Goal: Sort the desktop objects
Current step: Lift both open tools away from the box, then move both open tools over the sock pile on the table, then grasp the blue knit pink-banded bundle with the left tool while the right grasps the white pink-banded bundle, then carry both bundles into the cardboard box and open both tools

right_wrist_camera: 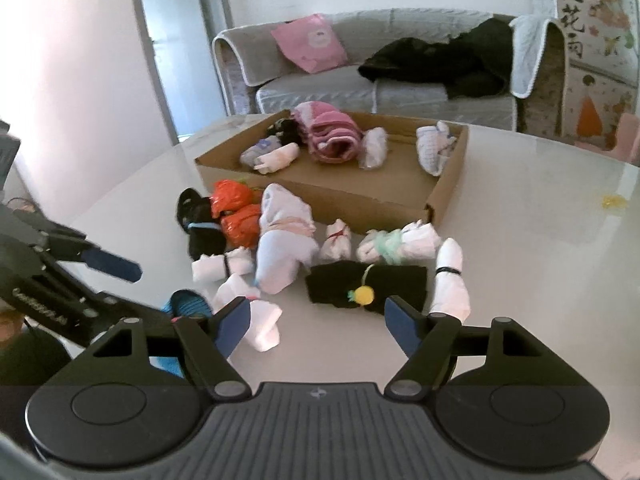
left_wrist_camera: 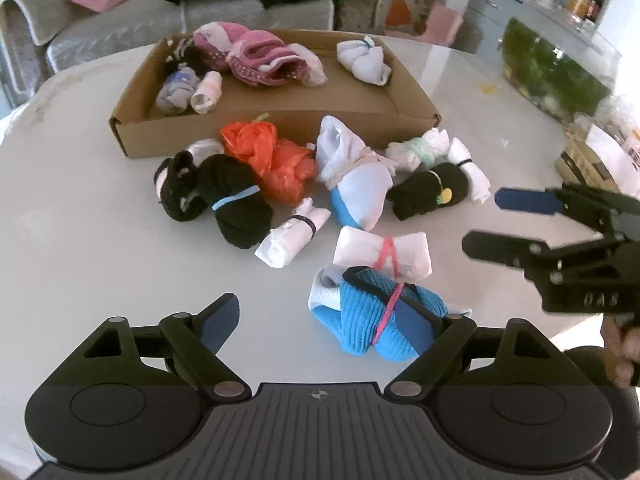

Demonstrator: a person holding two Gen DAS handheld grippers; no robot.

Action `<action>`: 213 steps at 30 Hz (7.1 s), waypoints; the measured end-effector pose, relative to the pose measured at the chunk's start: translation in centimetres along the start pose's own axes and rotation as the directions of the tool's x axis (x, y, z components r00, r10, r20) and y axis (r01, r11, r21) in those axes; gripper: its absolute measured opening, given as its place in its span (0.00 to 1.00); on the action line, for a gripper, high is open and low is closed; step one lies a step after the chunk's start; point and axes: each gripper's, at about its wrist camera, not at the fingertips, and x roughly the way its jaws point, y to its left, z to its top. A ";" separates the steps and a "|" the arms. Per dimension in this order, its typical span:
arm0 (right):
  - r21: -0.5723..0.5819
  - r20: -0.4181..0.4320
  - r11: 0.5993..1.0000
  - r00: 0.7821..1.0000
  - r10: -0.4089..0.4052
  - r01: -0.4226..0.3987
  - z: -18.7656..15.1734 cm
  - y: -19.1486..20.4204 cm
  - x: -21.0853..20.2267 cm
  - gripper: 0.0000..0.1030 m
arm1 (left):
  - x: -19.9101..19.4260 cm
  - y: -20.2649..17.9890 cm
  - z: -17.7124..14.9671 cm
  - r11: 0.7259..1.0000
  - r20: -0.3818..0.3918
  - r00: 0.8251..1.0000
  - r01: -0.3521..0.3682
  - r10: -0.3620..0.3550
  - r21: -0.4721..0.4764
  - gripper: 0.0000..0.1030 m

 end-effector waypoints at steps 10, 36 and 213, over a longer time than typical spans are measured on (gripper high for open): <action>0.003 -0.025 0.995 0.995 0.097 -0.097 -1.6 1.8 -0.9 0.70 | 0.5 -0.2 0.3 0.987 -0.041 0.996 -0.086 0.081 -0.139 0.96; -0.021 0.023 0.991 0.991 0.133 -0.132 -1.6 0.3 -3.8 0.71 | 1.0 -1.9 0.5 0.943 -0.113 0.949 -0.308 0.294 -0.130 1.00; -0.040 -0.086 0.994 0.991 -0.102 0.099 11.8 -6.9 13.7 0.29 | 15.4 2.4 20.8 0.980 -0.126 0.992 -0.007 -0.019 -0.198 0.59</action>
